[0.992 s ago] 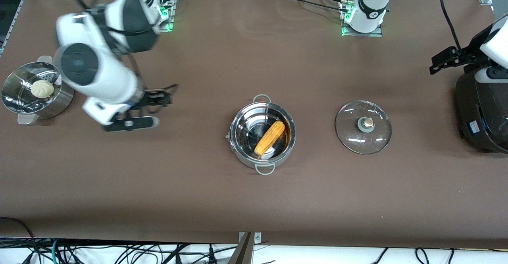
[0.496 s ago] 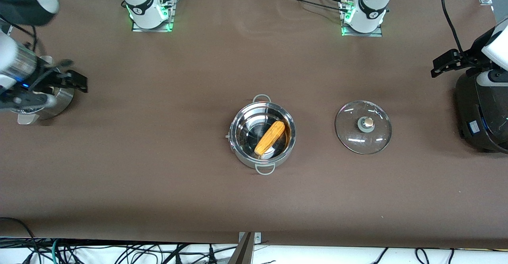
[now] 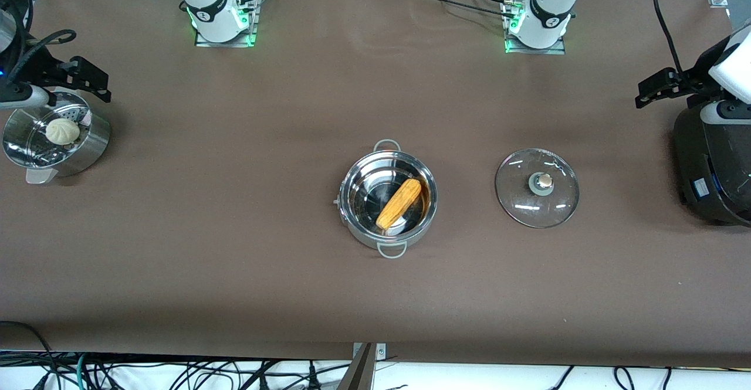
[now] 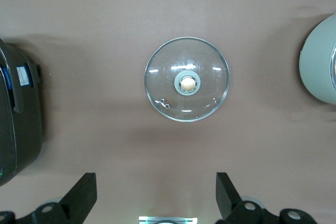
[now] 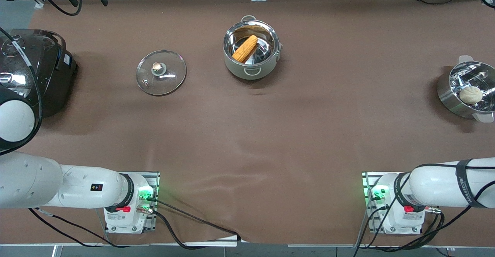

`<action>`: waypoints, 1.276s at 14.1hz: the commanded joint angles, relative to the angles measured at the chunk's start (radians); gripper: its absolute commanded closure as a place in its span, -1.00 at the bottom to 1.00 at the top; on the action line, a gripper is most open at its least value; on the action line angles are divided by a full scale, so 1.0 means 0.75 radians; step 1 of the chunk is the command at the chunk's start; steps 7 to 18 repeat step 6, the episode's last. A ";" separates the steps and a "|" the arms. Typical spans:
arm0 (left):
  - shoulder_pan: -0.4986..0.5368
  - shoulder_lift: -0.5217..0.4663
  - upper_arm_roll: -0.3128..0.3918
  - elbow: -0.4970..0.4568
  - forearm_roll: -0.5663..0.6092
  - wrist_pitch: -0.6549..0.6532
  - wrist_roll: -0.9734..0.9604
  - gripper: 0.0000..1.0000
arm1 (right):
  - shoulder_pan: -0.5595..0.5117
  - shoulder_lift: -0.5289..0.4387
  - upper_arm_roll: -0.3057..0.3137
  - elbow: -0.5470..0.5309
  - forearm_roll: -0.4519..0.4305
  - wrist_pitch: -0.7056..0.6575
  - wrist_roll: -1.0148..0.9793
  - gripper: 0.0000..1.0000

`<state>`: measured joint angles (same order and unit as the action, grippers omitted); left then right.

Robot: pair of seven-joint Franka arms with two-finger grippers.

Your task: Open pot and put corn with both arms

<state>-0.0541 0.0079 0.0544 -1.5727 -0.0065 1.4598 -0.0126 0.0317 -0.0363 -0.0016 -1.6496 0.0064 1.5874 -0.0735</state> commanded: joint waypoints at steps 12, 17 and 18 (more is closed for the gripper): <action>0.003 0.016 0.007 0.039 0.027 -0.034 0.035 -1.00 | -0.026 -0.001 -0.022 -0.014 0.000 0.027 -0.002 -1.00; 0.003 0.016 0.007 0.039 0.027 -0.034 0.035 -1.00 | -0.026 -0.001 -0.022 -0.014 0.000 0.027 -0.002 -1.00; 0.003 0.016 0.007 0.039 0.027 -0.034 0.035 -1.00 | -0.026 -0.001 -0.022 -0.014 0.000 0.027 -0.002 -1.00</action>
